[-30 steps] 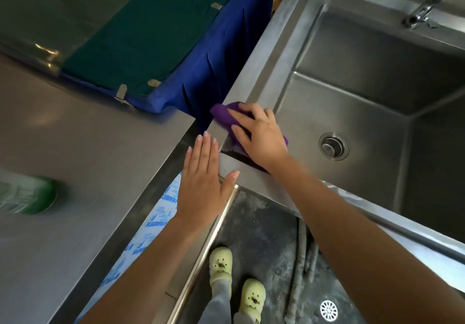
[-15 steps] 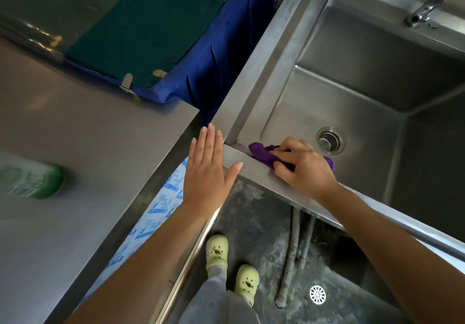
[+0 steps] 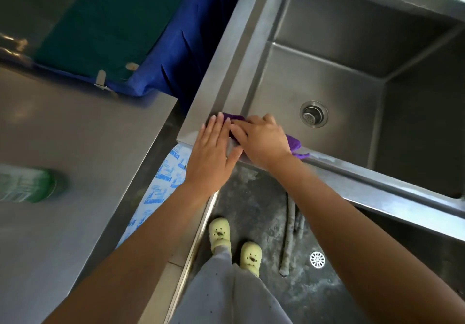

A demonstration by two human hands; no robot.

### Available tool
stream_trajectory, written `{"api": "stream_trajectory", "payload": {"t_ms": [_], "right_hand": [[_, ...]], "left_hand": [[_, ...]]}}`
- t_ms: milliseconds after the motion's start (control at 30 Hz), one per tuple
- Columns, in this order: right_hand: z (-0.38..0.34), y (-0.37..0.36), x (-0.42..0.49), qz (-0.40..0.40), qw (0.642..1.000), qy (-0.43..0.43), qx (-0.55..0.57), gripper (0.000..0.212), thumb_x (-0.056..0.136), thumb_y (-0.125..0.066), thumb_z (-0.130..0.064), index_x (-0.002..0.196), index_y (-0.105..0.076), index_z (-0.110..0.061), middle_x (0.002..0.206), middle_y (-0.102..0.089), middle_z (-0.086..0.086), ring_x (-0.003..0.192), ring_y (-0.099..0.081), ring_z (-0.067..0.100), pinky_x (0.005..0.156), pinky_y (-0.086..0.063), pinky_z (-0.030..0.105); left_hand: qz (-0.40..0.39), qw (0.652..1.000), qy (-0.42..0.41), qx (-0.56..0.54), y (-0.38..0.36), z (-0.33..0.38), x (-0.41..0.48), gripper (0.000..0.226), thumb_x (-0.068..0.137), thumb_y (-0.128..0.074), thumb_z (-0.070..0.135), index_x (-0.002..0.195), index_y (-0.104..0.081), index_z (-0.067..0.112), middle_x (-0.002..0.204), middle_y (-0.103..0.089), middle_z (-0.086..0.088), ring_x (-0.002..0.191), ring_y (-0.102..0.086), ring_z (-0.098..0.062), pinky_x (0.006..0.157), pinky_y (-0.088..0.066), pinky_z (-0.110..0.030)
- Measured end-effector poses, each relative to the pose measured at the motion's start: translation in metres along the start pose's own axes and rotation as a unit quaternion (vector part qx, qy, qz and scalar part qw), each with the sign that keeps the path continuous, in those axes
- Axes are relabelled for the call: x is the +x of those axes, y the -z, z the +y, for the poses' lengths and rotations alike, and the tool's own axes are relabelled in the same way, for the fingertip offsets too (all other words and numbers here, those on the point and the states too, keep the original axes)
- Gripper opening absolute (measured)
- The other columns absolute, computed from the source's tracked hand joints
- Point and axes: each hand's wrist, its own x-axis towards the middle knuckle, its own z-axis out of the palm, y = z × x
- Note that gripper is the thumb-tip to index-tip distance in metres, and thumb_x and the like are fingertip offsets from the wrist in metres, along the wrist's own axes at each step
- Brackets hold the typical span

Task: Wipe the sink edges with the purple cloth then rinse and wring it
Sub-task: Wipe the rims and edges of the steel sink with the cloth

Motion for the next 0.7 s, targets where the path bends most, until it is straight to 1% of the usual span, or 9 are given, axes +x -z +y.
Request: {"api": "stream_trajectory", "payload": {"t_ms": [33, 100, 167, 233, 367, 467, 533, 600, 700], "right_hand": [[0.005, -0.001, -0.001, -0.018, 0.999, -0.014, -0.039, 0.036, 0.094, -0.036, -0.04, 0.12, -0.057, -0.024, 0.118, -0.06, 0.003, 0.109, -0.049, 0.03, 0.085, -0.034, 0.04], [0.021, -0.004, -0.012, 0.004, 0.998, -0.021, -0.065, 0.044, 0.093, -0.026, -0.047, 0.124, -0.055, -0.034, 0.124, -0.06, -0.007, 0.113, -0.046, 0.027, 0.092, -0.032, 0.037], [0.03, -0.008, -0.027, 0.045, 0.998, -0.038, -0.015, 0.053, 0.09, -0.021, -0.049, 0.126, -0.056, -0.032, 0.131, -0.058, -0.007, 0.124, -0.046, 0.027, 0.106, -0.029, 0.043], [0.035, -0.014, -0.042, 0.067, 0.995, -0.08, -0.007, 0.052, 0.092, -0.022, -0.045, 0.125, -0.057, -0.027, 0.134, -0.057, -0.004, 0.128, -0.045, 0.027, 0.112, -0.025, 0.046], [0.042, -0.017, -0.075, 0.141, 0.97, -0.19, -0.047, 0.045, 0.093, -0.03, -0.038, 0.121, -0.061, -0.02, 0.132, -0.059, 0.003, 0.121, -0.051, 0.031, 0.108, -0.033, 0.046], [0.047, -0.008, -0.086, 0.13, 0.957, -0.258, -0.035, 0.049, 0.092, -0.028, -0.041, 0.126, -0.056, -0.021, 0.134, -0.056, 0.004, 0.121, -0.049, 0.033, 0.104, -0.034, 0.044], [0.05, -0.001, -0.078, 0.108, 0.961, -0.251, -0.041, 0.047, 0.093, -0.03, -0.04, 0.132, -0.049, -0.023, 0.132, -0.058, 0.001, 0.115, -0.05, 0.034, 0.097, -0.037, 0.043], [0.053, 0.001, -0.069, 0.1, 0.975, -0.193, -0.047, 0.044, 0.092, -0.034, -0.039, 0.131, -0.05, -0.026, 0.127, -0.061, -0.002, 0.106, -0.055, 0.033, 0.088, -0.041, 0.041], [0.06, -0.005, -0.065, 0.085, 0.986, -0.137, -0.041, 0.048, 0.085, -0.036, -0.043, 0.122, -0.06, -0.025, 0.126, -0.063, -0.002, 0.11, -0.059, 0.026, 0.092, -0.043, 0.041]], "left_hand": [[-0.002, 1.0, -0.003, -0.003, -0.001, 0.0, 0.0, 0.085, 0.086, 0.011, 0.06, 0.148, -0.014, 0.008, 0.158, -0.011, -0.009, 0.146, -0.003, -0.017, 0.117, 0.008, -0.029], [0.001, 1.0, -0.009, 0.011, -0.003, -0.001, -0.001, 0.082, 0.088, 0.012, 0.057, 0.148, -0.015, 0.01, 0.158, -0.013, -0.008, 0.145, -0.004, -0.016, 0.117, 0.008, -0.03], [0.0, 0.999, -0.013, 0.031, -0.004, 0.0, -0.002, 0.08, 0.089, 0.012, 0.056, 0.148, -0.016, 0.01, 0.157, -0.015, -0.008, 0.146, -0.006, -0.018, 0.118, 0.004, -0.034], [-0.013, 0.999, -0.006, 0.039, -0.004, 0.004, -0.002, 0.083, 0.087, 0.012, 0.06, 0.148, -0.017, 0.011, 0.157, -0.013, -0.008, 0.146, -0.005, -0.019, 0.119, 0.003, -0.037], [-0.032, 0.998, -0.042, 0.03, 0.0, 0.014, 0.003, 0.086, 0.087, 0.008, 0.063, 0.146, -0.029, 0.012, 0.155, -0.024, -0.007, 0.145, -0.014, -0.018, 0.118, 0.003, -0.041], [-0.048, 0.996, -0.064, 0.039, -0.004, 0.031, 0.01, 0.089, 0.086, 0.014, 0.061, 0.144, -0.033, 0.013, 0.153, -0.031, -0.006, 0.144, -0.02, -0.016, 0.119, 0.003, -0.04], [-0.054, 0.995, -0.069, 0.042, -0.008, 0.045, 0.017, 0.088, 0.087, 0.013, 0.06, 0.143, -0.035, 0.012, 0.151, -0.034, -0.006, 0.143, -0.022, -0.016, 0.119, 0.004, -0.038], [-0.054, 0.995, -0.078, 0.044, -0.013, 0.056, 0.022, 0.087, 0.088, 0.008, 0.061, 0.141, -0.038, 0.009, 0.148, -0.039, -0.007, 0.142, -0.026, -0.017, 0.119, 0.001, -0.036], [-0.054, 0.995, -0.077, 0.033, -0.018, 0.065, 0.029, 0.084, 0.087, 0.0, 0.059, 0.14, -0.04, 0.006, 0.146, -0.043, -0.009, 0.141, -0.03, -0.018, 0.119, -0.002, -0.035]]}}
